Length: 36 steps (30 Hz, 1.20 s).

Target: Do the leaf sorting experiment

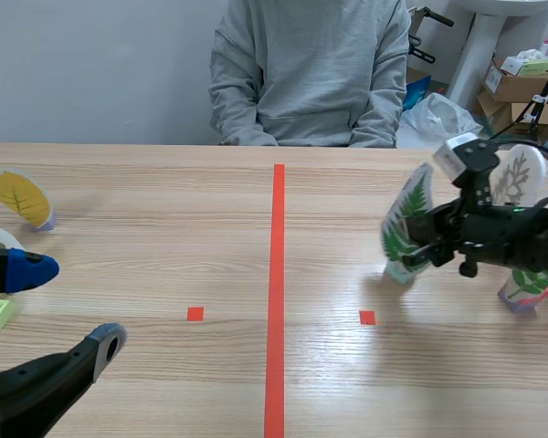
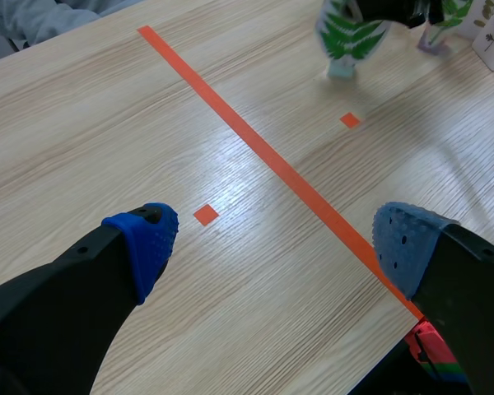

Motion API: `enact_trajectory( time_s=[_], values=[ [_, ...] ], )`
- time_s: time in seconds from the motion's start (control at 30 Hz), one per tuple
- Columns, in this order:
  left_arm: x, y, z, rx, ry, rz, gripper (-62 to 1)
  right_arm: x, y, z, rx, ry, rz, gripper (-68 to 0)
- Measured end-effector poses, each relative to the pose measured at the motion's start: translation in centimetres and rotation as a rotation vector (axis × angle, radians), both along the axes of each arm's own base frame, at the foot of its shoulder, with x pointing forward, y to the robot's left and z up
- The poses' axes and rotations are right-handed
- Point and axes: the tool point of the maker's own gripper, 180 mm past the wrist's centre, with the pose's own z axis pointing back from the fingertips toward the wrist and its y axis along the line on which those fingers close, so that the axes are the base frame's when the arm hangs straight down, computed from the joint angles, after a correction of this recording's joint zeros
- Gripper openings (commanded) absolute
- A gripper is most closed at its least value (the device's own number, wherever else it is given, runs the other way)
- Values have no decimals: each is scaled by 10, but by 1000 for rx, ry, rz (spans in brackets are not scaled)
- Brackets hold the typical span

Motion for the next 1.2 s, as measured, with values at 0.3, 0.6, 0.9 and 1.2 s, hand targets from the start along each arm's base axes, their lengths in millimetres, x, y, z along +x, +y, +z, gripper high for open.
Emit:
enact_trajectory(
  time_s=[0.3,0.6,0.9,1.2],
  values=[
    [0,0,0,0,0,0,-99,7,-72,10,-95,-39,-203,-656],
    [0,0,0,0,0,0,-99,-5,-97,-7,-155,-25,-322,-656],
    [0,0,0,0,0,0,-99,-18,-107,-19,-191,-16,-370,-608],
    [0,0,0,0,0,0,-99,-18,-107,-17,-188,-25,-370,-462]
  ],
)
